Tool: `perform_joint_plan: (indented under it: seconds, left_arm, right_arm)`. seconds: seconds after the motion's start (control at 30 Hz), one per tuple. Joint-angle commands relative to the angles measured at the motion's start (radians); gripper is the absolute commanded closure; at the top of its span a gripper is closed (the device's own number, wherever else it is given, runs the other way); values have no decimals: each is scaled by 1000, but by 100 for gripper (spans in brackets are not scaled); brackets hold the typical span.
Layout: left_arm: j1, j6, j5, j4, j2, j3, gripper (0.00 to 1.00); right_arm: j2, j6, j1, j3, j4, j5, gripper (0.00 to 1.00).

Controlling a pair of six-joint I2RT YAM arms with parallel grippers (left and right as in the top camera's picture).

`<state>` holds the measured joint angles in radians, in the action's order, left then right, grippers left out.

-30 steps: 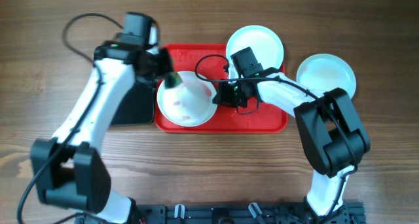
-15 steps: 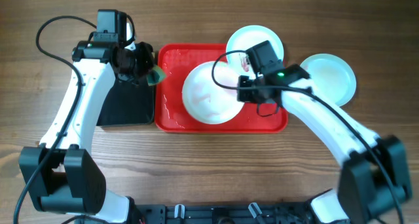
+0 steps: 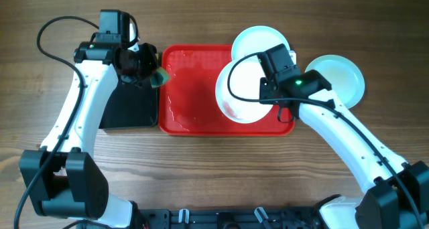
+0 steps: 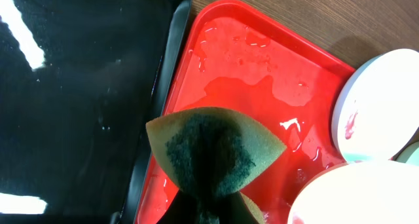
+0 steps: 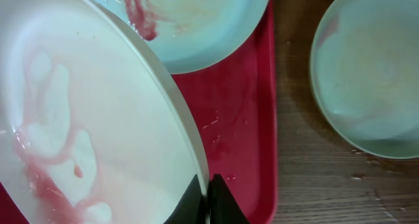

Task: Clean dirty plates on tray and stack at the side

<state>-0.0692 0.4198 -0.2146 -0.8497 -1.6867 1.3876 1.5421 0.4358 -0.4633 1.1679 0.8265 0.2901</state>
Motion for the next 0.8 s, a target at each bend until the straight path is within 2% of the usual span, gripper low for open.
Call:
perform_joint_plan:
  seconds: [0.0,0.4,0.63,0.77]
  left_arm:
    - [1,-19,3,0,5,-15,96]
    - [1,-19,2,4,3,-29,96]
    - [-1,-19,2,4,3,-29,96]
    - [-1,-19,2,4,3,-29,96]
  right_arm:
    - [-28,-19,-90,58,3,188,96]
    - [-28,-80,-303,108,-12,557,96]
    - [-27,-191,-402,108,-114,727,96]
    - [-27,-312,-432,107,-229,801,96]
